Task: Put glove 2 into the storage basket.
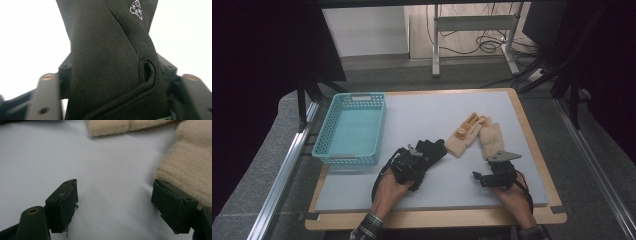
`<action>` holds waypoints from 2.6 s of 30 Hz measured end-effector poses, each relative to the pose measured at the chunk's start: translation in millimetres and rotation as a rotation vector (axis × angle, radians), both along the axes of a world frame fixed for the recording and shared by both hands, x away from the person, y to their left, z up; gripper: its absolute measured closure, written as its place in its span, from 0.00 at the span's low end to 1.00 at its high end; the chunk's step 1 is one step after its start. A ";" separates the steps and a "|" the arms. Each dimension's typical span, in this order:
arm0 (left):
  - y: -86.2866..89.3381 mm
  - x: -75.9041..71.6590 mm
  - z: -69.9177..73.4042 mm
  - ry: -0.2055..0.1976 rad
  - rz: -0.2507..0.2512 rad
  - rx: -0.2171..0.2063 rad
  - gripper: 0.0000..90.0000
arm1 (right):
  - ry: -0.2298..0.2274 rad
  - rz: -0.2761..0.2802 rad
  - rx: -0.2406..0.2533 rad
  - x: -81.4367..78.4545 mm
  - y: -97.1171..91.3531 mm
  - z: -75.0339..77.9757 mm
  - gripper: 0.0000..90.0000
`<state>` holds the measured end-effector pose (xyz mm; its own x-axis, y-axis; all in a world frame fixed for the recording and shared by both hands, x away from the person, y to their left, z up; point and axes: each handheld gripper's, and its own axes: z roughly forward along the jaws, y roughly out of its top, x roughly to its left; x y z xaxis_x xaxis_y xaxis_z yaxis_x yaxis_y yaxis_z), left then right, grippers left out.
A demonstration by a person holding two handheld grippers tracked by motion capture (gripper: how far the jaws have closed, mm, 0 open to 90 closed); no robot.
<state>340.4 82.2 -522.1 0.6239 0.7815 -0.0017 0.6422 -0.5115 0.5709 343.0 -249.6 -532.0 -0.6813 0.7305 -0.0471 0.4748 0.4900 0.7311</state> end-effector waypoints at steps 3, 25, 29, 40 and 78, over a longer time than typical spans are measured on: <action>2.9 2.5 2.1 -0.001 -0.020 0.012 0.57 | 0.000 0.000 0.000 0.0 0.0 0.0 0.23; 20.7 18.0 42.9 -0.061 0.002 -0.029 0.74 | 0.000 0.000 0.001 0.1 -0.1 0.0 0.23; 25.3 27.4 55.9 -0.081 0.011 -0.018 0.74 | -0.002 0.001 0.000 0.2 -0.2 -0.1 0.23; 45.4 43.5 86.5 -0.118 0.065 -0.009 0.75 | 0.000 0.000 0.001 0.0 -0.1 0.0 0.23; 213.5 95.8 65.5 0.034 0.516 0.095 0.74 | -0.002 0.000 0.001 0.0 -0.1 0.0 0.23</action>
<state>436.2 295.7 -456.6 0.1589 0.9848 0.0703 0.8416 -0.1723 0.5119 343.0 -249.7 -532.1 -0.6811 0.7306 -0.0477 0.4736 0.4893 0.7323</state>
